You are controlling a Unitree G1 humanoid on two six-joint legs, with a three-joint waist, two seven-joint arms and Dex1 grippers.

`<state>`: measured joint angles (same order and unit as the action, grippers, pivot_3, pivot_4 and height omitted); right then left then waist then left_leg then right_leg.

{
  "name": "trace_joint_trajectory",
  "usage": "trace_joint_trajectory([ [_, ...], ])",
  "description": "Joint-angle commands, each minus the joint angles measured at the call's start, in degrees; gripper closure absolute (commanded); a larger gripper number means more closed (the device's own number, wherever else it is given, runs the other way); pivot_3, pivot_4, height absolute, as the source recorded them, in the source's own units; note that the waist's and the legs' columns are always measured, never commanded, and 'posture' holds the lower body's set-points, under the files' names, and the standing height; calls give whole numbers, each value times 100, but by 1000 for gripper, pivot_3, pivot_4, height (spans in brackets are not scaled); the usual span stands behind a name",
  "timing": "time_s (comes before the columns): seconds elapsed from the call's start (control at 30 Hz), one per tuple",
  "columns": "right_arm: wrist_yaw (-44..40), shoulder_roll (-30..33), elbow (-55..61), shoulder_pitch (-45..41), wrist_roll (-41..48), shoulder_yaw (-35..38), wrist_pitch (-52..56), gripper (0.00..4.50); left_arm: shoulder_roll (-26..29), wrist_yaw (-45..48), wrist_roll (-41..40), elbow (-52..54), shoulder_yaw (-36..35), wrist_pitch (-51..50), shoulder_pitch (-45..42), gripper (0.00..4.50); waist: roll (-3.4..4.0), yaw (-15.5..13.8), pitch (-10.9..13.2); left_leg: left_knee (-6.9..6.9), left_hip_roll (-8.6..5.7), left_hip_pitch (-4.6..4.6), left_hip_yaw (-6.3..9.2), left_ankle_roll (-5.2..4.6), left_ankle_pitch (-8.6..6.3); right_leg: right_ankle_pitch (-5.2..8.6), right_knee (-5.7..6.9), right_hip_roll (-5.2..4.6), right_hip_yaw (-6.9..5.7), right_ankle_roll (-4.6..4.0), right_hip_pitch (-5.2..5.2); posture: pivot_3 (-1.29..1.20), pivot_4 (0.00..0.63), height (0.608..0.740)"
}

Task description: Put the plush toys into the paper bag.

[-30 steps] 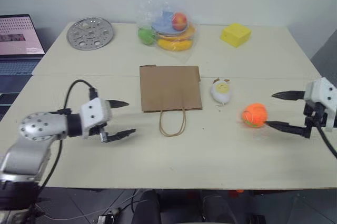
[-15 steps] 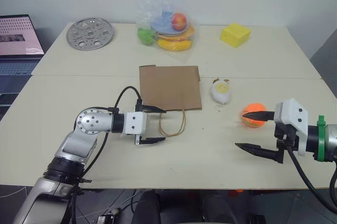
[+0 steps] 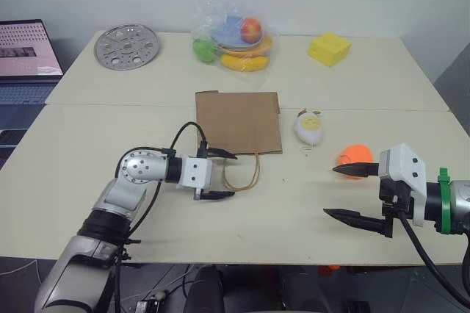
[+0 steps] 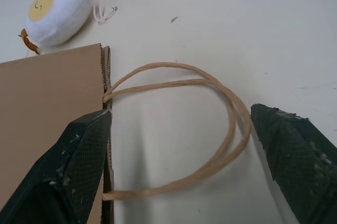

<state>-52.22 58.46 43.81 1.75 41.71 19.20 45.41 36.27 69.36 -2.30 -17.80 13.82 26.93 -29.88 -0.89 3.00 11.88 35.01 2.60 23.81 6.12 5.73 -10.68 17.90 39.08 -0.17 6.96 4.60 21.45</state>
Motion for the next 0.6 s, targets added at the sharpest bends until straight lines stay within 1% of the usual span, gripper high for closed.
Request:
trace_joint_trajectory([
  [0.03, 21, 62, 178, 6, 115, 177, -28, 0, -47, -73, -23, -37, -28, 209, -93, 417, 0, 2, 0, 0, 0, 0, 0, 0, 0, 0, 0, 0, 0, 0, -1, 0, 150, 740],
  [0.07, 18, 60, 178, 2, 132, 175, -23, 0, -58, -70, -41, -63, -30, 226, -96, 598, 0, 1, 0, 0, 0, 0, 0, 0, 0, -1, 0, 0, 0, 1, -1, 0, 150, 740],
  [0.1, 16, 59, 184, 9, 145, 184, -20, 0, -60, -65, -53, -69, -32, 235, -92, 880, 0, 1, 0, 0, 0, 0, 1, 0, 0, -1, 0, 0, 0, 2, -1, 0, 150, 740],
  [0.3, 27, 42, 206, 9, 164, 153, -32, 0, -71, 131, -68, -340, 69, 307, -197, 2839, 0, 1, 0, 0, 0, 0, 3, 0, 0, -1, 0, 0, -2, 2, -2, 0, 150, 740],
  [0.47, 9, 33, 197, 69, 133, 176, -62, 0, -27, 445, -436, -196, -23, -284, -340, 4360, 0, 2, 0, 0, 0, 0, 4, 0, 0, -1, 0, 0, -3, 3, -2, 0, 150, 740],
  [0.5, 13, 28, 191, 75, 124, 173, -70, 0, -6, 506, -507, -152, -38, -415, -363, 4435, 0, 5, 0, 0, 0, 0, 4, 0, 0, -1, 0, 0, -4, 3, -3, 0, 150, 740],
  [0.6, 83, -22, 177, 66, 110, 137, -82, 0, 100, 760, -695, 4, -54, -875, -419, 4435, 0, 8, 0, 0, 0, 0, 4, 0, 0, -1, 0, 1, -5, 3, -2, 0, 150, 740],
])
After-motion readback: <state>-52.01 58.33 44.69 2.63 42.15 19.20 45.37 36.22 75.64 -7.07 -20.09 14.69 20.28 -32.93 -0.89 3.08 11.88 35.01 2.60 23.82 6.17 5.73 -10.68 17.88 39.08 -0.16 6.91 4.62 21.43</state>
